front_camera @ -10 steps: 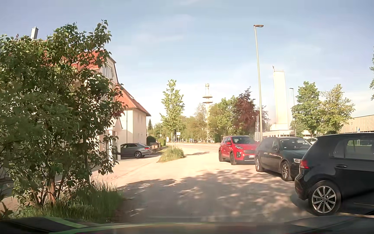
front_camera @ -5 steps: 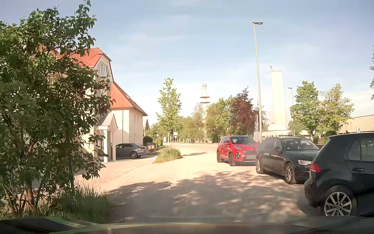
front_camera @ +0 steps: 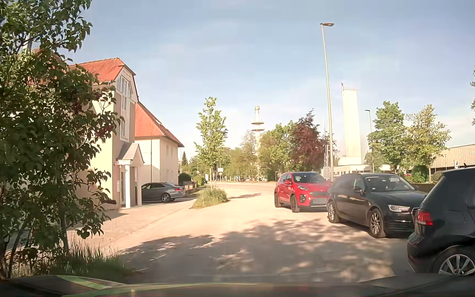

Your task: Follow the waypoints while adhering to traffic rules and regulations

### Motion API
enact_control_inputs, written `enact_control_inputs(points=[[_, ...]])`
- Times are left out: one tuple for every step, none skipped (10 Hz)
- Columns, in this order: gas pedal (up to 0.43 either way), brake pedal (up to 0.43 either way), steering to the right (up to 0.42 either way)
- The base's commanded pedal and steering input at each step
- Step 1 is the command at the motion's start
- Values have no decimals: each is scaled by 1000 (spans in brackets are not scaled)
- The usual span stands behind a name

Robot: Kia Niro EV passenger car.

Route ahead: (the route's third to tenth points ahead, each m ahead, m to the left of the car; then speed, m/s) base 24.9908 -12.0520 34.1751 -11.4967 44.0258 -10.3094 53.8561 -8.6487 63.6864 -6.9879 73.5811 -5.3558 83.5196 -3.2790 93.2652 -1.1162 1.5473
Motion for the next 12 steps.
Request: enact_control_inputs(points=[[47,0,28],[47,0,25],[47,0,18],[47,0,13],[47,0,12],[59,0,10],[59,0,5],[59,0,-2],[67,0,-5],[67,0,-6],[67,0,-6],[67,0,-6]])
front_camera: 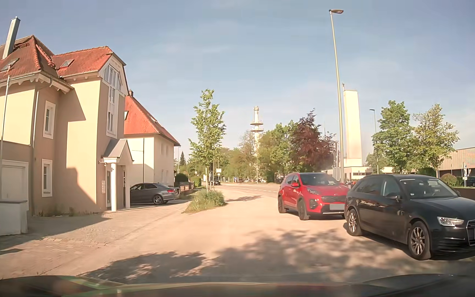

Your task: Follow the waypoints while adhering to traffic rules and regulations

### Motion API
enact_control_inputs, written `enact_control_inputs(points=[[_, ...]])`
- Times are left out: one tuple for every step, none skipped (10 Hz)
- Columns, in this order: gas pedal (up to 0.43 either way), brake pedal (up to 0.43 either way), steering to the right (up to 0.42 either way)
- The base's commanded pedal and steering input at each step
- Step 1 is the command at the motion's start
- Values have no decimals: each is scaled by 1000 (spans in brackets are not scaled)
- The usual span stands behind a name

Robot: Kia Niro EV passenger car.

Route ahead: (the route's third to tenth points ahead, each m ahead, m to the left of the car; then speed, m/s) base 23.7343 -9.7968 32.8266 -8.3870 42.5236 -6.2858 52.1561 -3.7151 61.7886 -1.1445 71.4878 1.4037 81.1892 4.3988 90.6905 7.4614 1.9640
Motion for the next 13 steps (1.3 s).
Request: enact_control_inputs(points=[[67,0,-7],[67,0,-9],[67,0,-13],[67,0,-13],[67,0,-13],[67,0,-12],[67,0,-12],[67,0,-13],[67,0,-12],[67,0,-12],[67,0,-11],[67,0,-11],[67,0,-11]])
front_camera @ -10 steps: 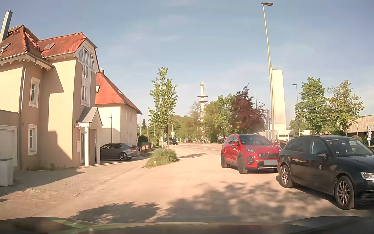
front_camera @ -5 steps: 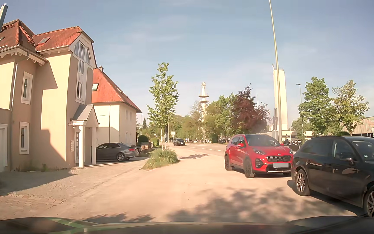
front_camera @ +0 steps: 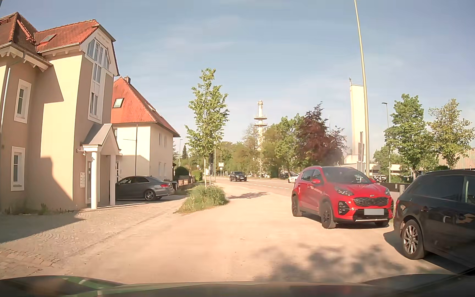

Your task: Follow the waypoints while adhering to traffic rules and regulations

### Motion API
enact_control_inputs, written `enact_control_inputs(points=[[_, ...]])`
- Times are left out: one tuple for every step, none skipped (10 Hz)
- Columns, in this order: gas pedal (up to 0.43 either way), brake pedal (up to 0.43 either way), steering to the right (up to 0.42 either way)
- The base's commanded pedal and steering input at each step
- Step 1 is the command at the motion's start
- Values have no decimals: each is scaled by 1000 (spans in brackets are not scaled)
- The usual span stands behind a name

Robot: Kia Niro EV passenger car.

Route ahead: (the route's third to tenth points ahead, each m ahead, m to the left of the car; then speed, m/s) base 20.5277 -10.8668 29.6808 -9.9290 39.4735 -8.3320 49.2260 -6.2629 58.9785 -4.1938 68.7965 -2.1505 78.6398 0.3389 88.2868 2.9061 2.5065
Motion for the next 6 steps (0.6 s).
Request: enact_control_inputs(points=[[28,0,-11],[0,0,-10],[0,0,-10],[0,0,-9],[0,0,-9],[0,24,-9]])
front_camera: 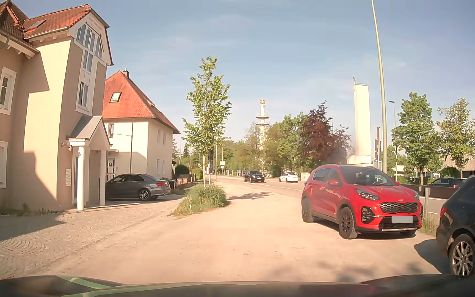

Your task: Follow the waypoints while adhering to traffic rules and regulations

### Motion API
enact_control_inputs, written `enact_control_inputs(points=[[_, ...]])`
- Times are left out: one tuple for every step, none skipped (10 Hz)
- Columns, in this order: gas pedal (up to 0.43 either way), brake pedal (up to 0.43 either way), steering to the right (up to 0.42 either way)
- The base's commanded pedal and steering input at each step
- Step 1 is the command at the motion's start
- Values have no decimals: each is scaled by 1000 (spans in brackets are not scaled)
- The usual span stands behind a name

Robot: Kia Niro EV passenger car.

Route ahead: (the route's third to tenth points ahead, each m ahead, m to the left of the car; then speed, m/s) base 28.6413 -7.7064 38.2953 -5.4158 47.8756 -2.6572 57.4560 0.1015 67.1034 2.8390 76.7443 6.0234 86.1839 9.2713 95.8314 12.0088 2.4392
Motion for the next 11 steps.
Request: enact_control_inputs(points=[[0,91,-11],[0,140,-11],[0,159,-10],[0,159,-9],[0,171,-9],[0,189,-10],[0,195,-10],[0,201,-9],[0,201,-9],[0,207,-12],[0,220,-11]])
